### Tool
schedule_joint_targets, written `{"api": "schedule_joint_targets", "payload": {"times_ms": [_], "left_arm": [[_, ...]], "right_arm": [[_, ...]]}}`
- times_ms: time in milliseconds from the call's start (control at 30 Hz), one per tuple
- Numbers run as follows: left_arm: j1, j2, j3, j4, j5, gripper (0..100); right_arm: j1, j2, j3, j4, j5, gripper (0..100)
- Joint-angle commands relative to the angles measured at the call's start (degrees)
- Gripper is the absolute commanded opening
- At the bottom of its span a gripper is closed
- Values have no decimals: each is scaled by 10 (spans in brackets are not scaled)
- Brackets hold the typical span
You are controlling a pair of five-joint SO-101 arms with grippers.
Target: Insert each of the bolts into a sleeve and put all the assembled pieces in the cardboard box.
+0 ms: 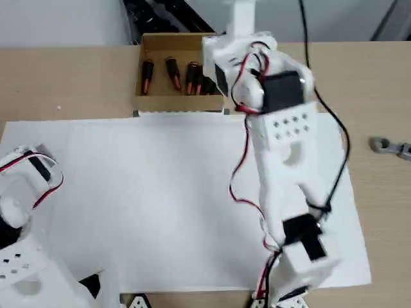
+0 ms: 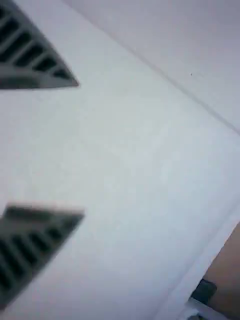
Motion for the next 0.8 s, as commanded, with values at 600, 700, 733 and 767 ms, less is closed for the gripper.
{"api": "schedule_joint_targets", "payload": {"times_ms": [600, 700, 733, 767], "left_arm": [[69, -5, 188, -191, -79, 6], [69, -5, 190, -196, -79, 6], [69, -5, 192, -196, -83, 6], [69, -5, 197, -196, -95, 6]], "right_arm": [[14, -430, 280, 159, -11, 9], [50, -516, 418, 119, -11, 9], [59, -547, 469, 104, -11, 9], [66, -579, 520, 87, -11, 9]]}}
